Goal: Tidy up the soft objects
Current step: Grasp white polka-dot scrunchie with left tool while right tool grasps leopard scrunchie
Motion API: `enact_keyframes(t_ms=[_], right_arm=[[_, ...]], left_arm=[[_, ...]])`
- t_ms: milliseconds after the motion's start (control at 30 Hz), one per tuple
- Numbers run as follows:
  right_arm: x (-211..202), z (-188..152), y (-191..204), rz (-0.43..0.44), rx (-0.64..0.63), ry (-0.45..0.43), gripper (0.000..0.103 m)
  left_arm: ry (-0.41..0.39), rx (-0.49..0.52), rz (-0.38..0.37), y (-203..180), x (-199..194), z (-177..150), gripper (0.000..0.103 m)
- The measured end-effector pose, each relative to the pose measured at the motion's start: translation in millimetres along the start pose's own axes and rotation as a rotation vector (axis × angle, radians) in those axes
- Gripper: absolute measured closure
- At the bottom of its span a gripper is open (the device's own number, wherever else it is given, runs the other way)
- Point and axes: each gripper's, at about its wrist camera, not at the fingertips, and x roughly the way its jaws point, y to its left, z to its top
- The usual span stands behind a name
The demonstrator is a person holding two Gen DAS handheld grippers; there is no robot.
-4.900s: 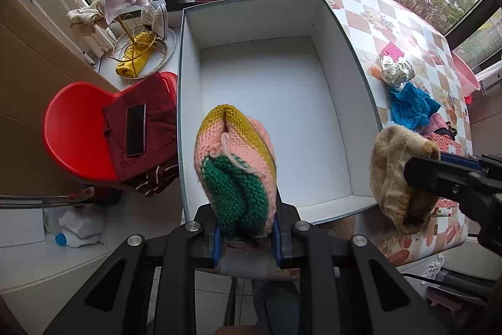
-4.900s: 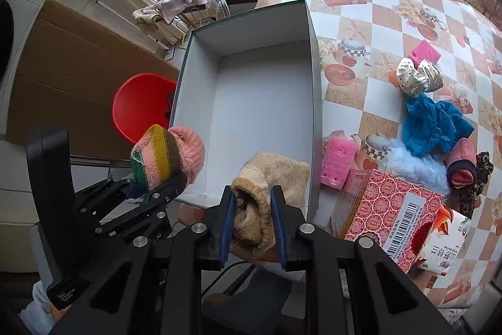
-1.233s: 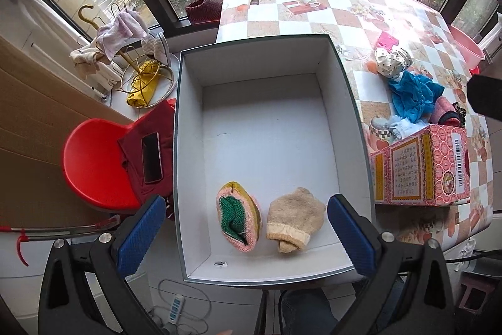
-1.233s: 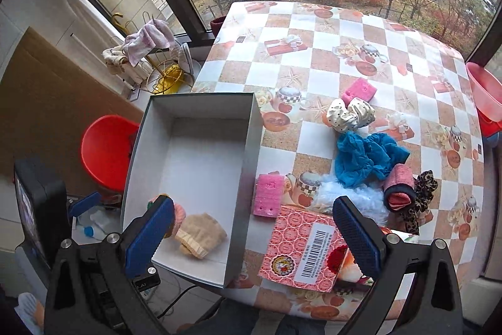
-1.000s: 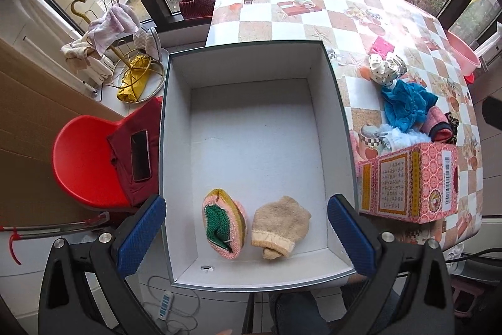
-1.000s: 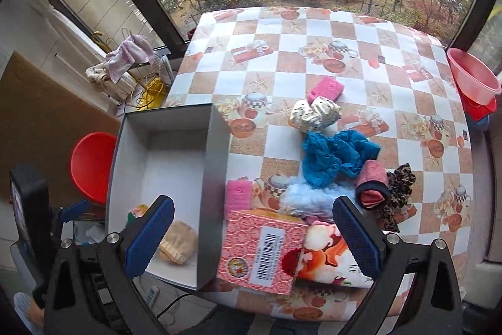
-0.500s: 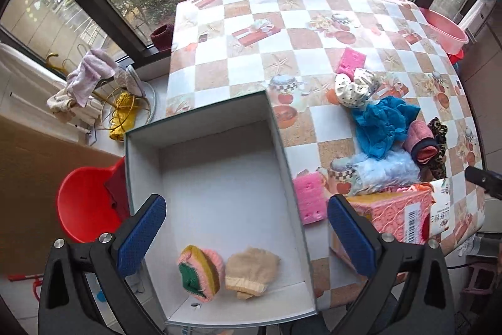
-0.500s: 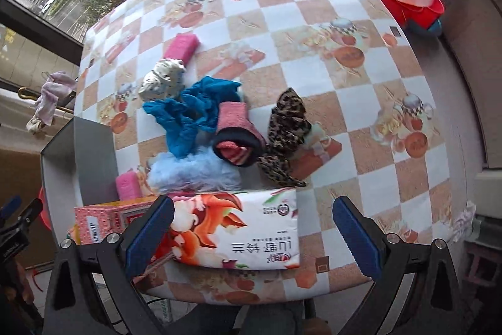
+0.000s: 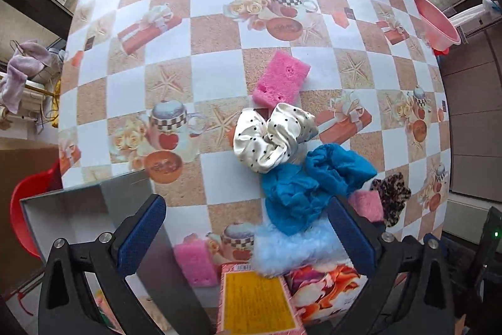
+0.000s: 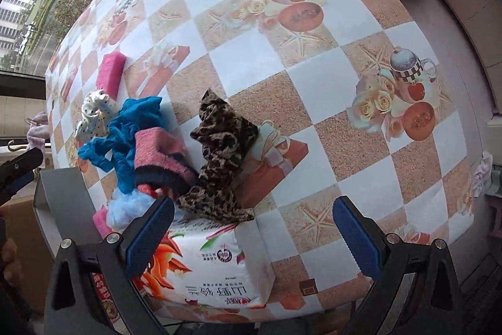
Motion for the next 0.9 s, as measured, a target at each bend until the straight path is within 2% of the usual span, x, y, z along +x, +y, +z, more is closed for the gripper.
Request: enact_keyframes(t_ms=[200, 333, 400, 433, 500, 567, 600, 633, 667, 733, 800, 900], right_arm=[[25, 21, -12, 0.038, 0.058, 0.039, 0.001], [42, 29, -6, 0.05, 0.033, 0.071, 0.001], [50, 31, -1, 0.048, 0.012, 0.087, 0.001], [54, 32, 1, 0.05, 0.005, 0.094, 0.002], [58, 32, 4, 0.056, -0.004, 0.105, 0.009], [62, 31, 7, 0.065, -0.014, 0.121, 0.042], [64, 30, 9, 0.069, -0.015, 0.133, 0.049], [64, 29, 8, 0.081, -0.014, 0.137, 0.056], [63, 28, 7, 0.099, -0.013, 0.138, 0.068], [60, 26, 5, 0.136, -0.008, 0.139, 0.076], [52, 24, 3, 0.138, -0.016, 0.116, 0.08], [36, 21, 0, 0.144, -0.024, 0.083, 0.08]], left_arm=[[0.072, -0.051, 0.007, -9, 48, 29, 0.0], [0.11, -0.091, 0.032, -8, 72, 35, 0.0], [0.135, -0.109, 0.015, -5, 81, 37, 0.005], [0.149, -0.115, 0.018, -4, 85, 37, 0.011], [0.164, -0.118, 0.026, -4, 90, 37, 0.022], [0.191, -0.121, -0.011, -3, 95, 35, 0.052], [0.199, -0.128, -0.025, -3, 98, 34, 0.059], [0.199, -0.13, -0.031, -3, 98, 33, 0.07], [0.189, -0.124, -0.031, -3, 97, 31, 0.081], [0.146, -0.091, -0.017, -5, 89, 29, 0.09], [0.092, -0.059, -0.001, -8, 77, 26, 0.091], [0.024, -0.028, 0.0, -10, 57, 23, 0.091]])
